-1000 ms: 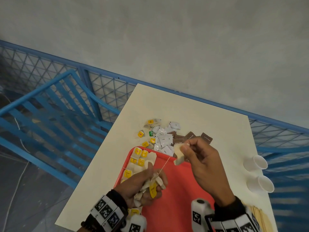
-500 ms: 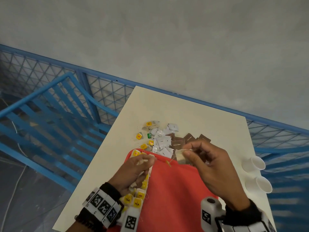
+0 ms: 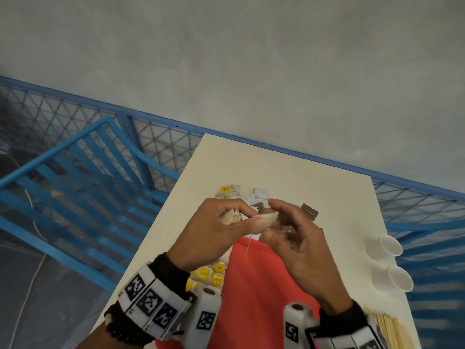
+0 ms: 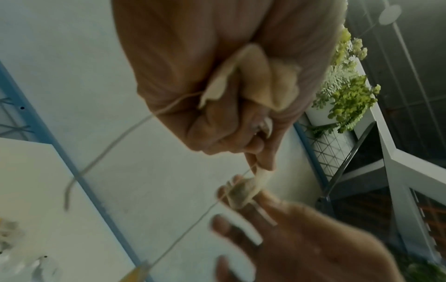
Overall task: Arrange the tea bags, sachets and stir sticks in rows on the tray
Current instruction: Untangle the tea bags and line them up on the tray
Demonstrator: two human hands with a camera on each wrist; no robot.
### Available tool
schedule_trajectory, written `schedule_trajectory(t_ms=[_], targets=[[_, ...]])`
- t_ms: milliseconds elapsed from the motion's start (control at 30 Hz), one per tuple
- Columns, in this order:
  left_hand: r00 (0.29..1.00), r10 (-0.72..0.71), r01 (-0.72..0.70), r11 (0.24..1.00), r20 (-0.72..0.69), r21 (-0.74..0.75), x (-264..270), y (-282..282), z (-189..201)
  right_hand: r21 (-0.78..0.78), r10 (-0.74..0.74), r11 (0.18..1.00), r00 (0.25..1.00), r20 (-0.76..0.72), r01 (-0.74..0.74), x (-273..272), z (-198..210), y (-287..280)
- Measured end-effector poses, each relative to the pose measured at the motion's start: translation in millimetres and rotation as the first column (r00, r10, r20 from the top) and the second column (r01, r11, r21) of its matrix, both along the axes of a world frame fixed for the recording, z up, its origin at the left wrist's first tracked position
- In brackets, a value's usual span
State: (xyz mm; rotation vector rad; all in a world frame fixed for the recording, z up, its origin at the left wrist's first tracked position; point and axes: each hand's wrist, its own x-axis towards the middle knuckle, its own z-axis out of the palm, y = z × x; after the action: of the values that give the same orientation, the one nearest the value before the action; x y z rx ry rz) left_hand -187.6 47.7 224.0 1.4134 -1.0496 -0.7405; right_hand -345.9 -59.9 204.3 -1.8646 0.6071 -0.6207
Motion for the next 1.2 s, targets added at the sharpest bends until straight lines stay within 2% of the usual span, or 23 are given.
schedule_trajectory(t_ms=[67,133,233,333,467,567,733,833,933,1200], targets=[[0.998,-0.001,-0.001,1.0,-0.061,-0.024,2.0,1.4,5.3,0.057,0.115,0.992,0.986,-0.12,-0.108,10.5,-10.9,3.0],[0.997,0.042,-0.045,0.998,-0.061,-0.053,5.6,1.4,6.9,0.01,0.197,0.98,0.959,-0.202,-0.199,23.0,-23.2,13.1],[0.987,0.156,-0.158,0.986,-0.05,-0.05,13.2,0.3,7.6,-0.149,0.223,0.955,0.953,-0.207,-0.256,35.8,-37.4,30.4],[0.96,0.277,-0.278,0.959,-0.024,-0.047,20.7,0.7,3.4,-0.218,0.182,0.951,0.967,-0.179,-0.22,32.1,-44.7,39.1],[0.931,0.35,-0.352,0.936,-0.107,0.0,26.5,6.8,-6.3,-0.021,0.194,0.98,0.975,-0.106,-0.197,19.5,-39.2,39.7],[0.91,0.392,-0.388,0.92,-0.133,0.057,32.9,10.1,-10.6,0.138,0.244,0.963,0.965,-0.093,-0.23,8.9,-36.9,37.1],[0.942,0.326,-0.307,0.934,-0.078,0.184,43.2,19.5,-22.6,0.166,0.24,0.96,0.969,-0.06,-0.227,4.5,-22.5,32.9],[0.965,0.255,-0.238,0.947,-0.054,0.218,36.1,22.6,-28.8,0.261,0.117,0.958,0.993,0.019,-0.118,18.8,-17.7,30.3],[0.971,0.213,-0.184,0.954,-0.105,0.235,30.1,25.5,-36.4,0.369,-0.016,0.929,0.994,0.105,-0.024,32.2,-16.5,30.2],[0.969,0.163,-0.114,0.962,-0.187,0.248,28.6,32.6,-48.7,0.339,-0.019,0.941,1.0,0.004,0.017,45.1,-24.5,24.0]])
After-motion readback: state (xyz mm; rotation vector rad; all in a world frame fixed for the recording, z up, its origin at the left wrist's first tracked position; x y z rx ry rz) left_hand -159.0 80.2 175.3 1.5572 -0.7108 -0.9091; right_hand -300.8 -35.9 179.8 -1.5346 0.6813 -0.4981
